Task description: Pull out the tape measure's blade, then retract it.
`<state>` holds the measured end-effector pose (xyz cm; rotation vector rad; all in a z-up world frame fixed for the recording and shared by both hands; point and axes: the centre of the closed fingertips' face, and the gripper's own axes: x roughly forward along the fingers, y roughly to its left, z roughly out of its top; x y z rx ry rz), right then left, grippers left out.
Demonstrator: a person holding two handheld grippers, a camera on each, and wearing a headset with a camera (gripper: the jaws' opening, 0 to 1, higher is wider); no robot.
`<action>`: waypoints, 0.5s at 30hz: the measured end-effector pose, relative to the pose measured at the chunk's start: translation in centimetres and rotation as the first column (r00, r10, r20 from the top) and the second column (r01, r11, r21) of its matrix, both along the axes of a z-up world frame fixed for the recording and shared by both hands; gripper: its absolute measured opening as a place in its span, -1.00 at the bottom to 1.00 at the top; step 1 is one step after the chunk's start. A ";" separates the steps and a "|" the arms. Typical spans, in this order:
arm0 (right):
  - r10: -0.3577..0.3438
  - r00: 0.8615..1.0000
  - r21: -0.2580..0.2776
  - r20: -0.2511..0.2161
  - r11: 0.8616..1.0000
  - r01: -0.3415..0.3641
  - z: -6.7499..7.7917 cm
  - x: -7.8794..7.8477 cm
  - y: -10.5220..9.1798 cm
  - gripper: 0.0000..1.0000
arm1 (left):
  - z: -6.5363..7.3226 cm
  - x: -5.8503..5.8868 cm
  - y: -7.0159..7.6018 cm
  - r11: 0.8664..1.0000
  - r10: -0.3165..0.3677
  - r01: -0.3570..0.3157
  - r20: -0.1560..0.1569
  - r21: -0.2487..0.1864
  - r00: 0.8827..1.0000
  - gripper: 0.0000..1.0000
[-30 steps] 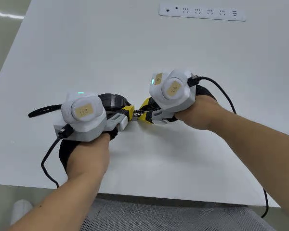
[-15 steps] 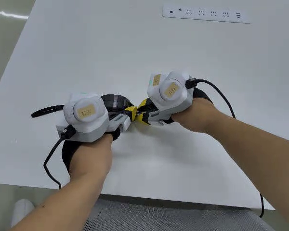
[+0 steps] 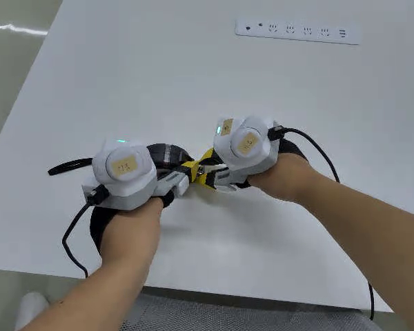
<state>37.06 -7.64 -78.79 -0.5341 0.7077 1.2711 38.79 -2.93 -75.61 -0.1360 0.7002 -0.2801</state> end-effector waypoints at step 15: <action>-0.076 0.997 0.054 -0.030 0.996 0.078 1.2 -0.1 -0.9 -0.41 | 1.1 0.2 0.0 1.000 -0.022 0.022 0.034 0.001 0.999 0.23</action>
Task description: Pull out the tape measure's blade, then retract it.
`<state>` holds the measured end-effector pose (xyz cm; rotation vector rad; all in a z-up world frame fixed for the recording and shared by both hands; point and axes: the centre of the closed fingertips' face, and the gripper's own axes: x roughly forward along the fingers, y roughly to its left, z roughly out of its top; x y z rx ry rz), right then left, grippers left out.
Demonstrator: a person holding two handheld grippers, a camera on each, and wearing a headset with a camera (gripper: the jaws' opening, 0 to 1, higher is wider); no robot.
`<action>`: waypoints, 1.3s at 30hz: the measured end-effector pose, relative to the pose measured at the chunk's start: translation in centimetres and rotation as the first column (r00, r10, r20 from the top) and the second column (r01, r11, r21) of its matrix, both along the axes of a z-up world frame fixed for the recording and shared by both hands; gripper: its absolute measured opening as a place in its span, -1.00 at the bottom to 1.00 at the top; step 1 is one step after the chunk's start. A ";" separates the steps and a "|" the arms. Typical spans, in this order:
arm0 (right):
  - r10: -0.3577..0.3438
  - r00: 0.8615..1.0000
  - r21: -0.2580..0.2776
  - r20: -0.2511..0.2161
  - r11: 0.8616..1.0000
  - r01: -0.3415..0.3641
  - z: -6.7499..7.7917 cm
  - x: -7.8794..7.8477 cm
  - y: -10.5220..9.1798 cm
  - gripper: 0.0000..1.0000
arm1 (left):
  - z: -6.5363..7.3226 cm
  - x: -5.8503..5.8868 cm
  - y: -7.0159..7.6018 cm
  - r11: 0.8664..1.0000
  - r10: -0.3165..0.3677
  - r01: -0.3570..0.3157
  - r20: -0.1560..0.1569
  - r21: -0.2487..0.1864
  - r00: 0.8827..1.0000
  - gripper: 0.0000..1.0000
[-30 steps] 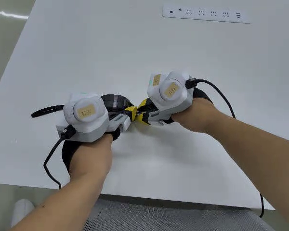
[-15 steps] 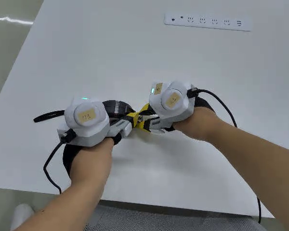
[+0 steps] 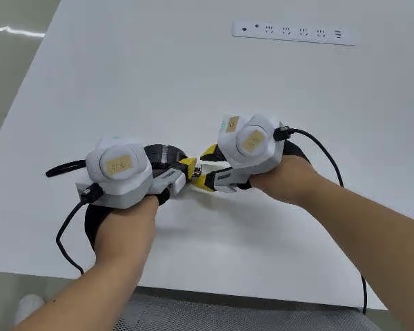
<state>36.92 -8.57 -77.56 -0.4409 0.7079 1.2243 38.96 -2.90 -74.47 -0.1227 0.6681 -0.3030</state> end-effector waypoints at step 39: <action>-0.316 0.948 0.171 0.029 0.936 0.307 5.9 -4.4 -9.0 0.29 | 3.8 -4.4 3.0 0.960 -0.280 0.277 0.084 0.049 0.956 0.33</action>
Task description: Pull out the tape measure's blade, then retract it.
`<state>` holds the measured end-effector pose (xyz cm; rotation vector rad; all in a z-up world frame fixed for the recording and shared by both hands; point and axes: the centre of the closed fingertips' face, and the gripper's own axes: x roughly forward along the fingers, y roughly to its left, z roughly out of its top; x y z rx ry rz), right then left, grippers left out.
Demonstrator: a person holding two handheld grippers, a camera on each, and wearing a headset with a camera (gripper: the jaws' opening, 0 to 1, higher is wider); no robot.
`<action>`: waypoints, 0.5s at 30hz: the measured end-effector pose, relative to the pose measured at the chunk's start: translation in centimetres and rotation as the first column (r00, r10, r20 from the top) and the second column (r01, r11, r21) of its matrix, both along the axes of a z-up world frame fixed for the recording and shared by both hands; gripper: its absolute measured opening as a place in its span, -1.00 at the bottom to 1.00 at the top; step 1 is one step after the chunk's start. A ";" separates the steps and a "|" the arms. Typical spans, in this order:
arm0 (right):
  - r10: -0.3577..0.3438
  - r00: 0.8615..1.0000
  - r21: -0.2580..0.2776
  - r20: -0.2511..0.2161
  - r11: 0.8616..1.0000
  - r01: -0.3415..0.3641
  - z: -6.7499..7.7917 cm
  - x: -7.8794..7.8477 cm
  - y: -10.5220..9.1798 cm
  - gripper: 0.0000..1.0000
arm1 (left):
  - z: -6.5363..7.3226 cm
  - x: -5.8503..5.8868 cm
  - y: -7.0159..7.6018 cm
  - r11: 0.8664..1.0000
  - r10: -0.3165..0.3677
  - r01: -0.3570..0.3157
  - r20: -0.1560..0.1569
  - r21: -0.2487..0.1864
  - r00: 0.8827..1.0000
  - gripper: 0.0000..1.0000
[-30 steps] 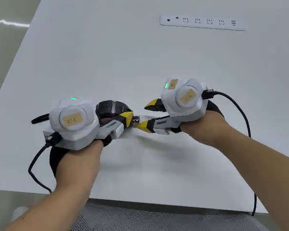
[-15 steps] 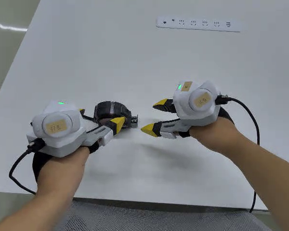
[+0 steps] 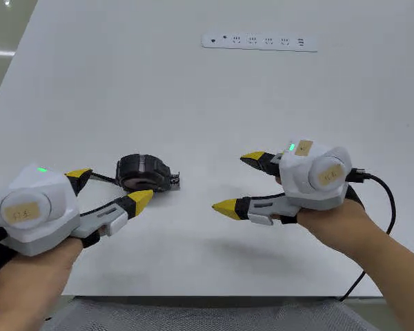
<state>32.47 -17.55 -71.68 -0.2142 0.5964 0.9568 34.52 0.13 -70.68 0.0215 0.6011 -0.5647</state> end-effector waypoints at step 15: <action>-0.159 0.987 -0.018 -0.003 0.987 0.159 0.1 -2.6 -5.8 0.54 | 1.0 -2.0 1.8 0.997 -0.068 0.067 0.026 0.049 0.997 0.72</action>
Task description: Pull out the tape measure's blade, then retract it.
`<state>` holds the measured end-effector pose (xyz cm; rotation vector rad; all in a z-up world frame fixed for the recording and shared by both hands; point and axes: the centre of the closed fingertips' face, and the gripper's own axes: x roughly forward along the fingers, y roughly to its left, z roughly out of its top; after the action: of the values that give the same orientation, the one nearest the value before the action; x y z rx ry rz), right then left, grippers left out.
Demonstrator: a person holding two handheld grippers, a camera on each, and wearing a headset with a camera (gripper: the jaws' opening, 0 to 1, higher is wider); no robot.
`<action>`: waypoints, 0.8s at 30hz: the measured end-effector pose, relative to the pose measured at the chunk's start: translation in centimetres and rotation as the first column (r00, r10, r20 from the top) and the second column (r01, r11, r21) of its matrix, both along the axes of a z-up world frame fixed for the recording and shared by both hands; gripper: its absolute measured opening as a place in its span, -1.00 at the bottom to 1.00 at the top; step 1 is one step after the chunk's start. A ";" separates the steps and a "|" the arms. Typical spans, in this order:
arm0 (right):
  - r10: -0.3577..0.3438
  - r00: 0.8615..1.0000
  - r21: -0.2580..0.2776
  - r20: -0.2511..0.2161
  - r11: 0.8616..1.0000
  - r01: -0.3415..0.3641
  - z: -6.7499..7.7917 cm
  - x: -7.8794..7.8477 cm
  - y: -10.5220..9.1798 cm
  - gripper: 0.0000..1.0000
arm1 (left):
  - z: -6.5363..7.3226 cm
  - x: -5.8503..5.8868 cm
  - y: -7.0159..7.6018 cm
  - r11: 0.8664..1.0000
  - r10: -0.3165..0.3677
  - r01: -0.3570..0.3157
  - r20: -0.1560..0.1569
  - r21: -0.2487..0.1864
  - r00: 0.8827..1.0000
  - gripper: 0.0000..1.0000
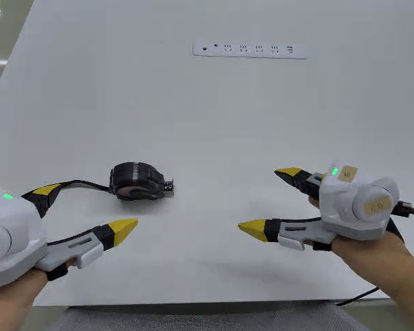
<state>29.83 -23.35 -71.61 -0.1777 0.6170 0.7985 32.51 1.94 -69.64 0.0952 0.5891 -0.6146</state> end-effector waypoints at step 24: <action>-0.075 0.997 -0.092 -0.009 0.993 0.074 0.2 -4.8 -5.7 0.86 | 0.0 -2.5 2.2 0.998 -0.061 0.061 -0.028 0.001 0.998 0.98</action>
<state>25.05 -29.00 -71.37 -0.2324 0.6684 0.7001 30.01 4.15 -69.65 0.1067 0.6152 -0.6758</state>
